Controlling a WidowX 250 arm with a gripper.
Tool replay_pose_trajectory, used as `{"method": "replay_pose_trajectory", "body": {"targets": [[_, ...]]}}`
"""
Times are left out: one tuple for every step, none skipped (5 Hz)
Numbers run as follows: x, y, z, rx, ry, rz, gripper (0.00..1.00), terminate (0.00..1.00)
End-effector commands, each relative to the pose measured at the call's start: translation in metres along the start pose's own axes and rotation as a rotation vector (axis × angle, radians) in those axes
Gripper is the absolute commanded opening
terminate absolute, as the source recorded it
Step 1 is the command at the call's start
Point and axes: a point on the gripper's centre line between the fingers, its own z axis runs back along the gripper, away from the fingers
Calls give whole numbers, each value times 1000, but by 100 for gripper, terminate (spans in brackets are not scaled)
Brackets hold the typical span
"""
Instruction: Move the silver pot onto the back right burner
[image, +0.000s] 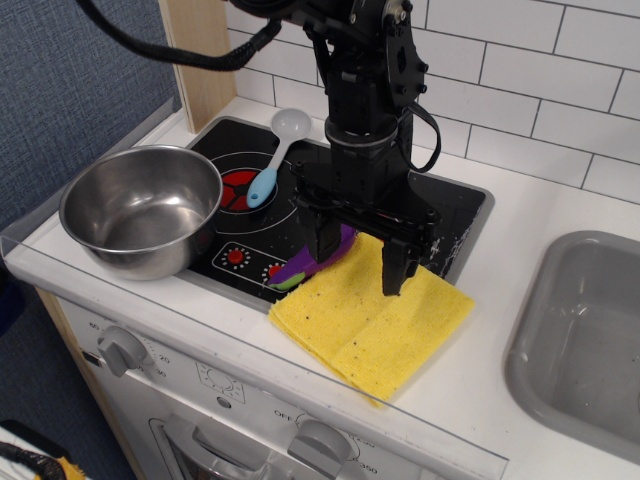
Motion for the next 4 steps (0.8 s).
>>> {"method": "replay_pose_trajectory", "body": {"targets": [[0, 0, 0, 0, 0, 0, 100, 0], [5, 23, 17, 28, -10, 65, 100, 0], [14, 44, 38, 15, -50, 116, 100, 0], [12, 69, 57, 31, -85, 154, 100, 0]]}}
